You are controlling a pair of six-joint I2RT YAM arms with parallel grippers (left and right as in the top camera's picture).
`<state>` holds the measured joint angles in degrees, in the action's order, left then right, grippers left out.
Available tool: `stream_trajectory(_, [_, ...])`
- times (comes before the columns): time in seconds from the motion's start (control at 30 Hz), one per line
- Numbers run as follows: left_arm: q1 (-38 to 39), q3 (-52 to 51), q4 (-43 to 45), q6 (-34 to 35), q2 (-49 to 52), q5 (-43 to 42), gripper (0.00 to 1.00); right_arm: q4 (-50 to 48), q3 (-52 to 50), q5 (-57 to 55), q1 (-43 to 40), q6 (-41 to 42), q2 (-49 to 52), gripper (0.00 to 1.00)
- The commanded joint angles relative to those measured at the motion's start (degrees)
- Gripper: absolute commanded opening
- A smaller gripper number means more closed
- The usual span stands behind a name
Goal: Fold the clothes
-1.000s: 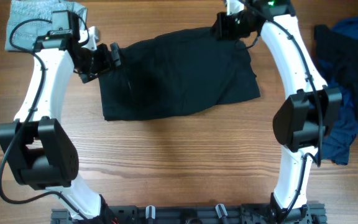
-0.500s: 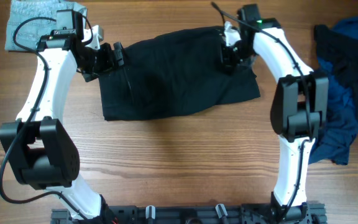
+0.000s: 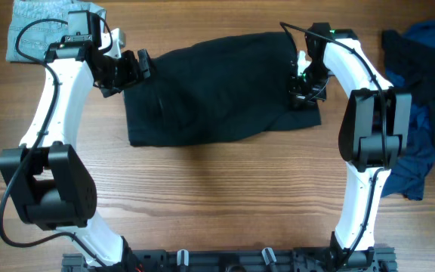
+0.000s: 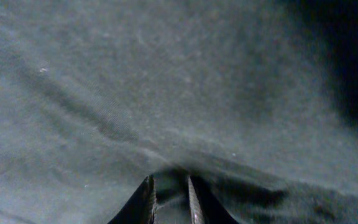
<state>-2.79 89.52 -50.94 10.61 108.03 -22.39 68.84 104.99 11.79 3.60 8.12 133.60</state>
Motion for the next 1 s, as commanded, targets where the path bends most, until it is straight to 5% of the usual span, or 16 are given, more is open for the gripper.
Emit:
stream_trajectory(0.0, [0.04, -0.04, 0.44, 0.31, 0.87, -0.02, 1.0, 2.14, 2.73, -10.1, -0.61, 3.17, -0.37, 0.24])
stream_trajectory(0.23, [0.0, -0.04, 0.37, 5.18, 0.87, 5.46, 1.0, 5.14, 9.35, -10.43, -0.5, 6.75, -1.6, 0.36])
stream_trajectory(0.47, [-0.09, -1.16, -6.95, 15.39, 2.6, 12.04, 1.0, 4.87, 11.8, -0.15, -0.52, 6.99, -1.62, 0.76])
stream_trajectory(0.6, [-2.54, -4.37, -4.87, 15.52, 6.05, 1.53, 1.0, 4.0, 16.26, 5.84, -0.52, 5.64, -3.3, 0.84])
stream_trajectory(0.8, [-5.73, -4.81, -2.1, 14.97, 6.51, 5.03, 1.0, 0.42, 22.99, 8.24, -0.59, 2.32, -8.28, 0.99])
stream_trajectory(0.97, [-10.4, -9.09, 3.23, 11.43, 8.02, -7.43, 0.99, -3.23, 26.1, 11.67, -0.57, -0.57, -12.15, 1.0])
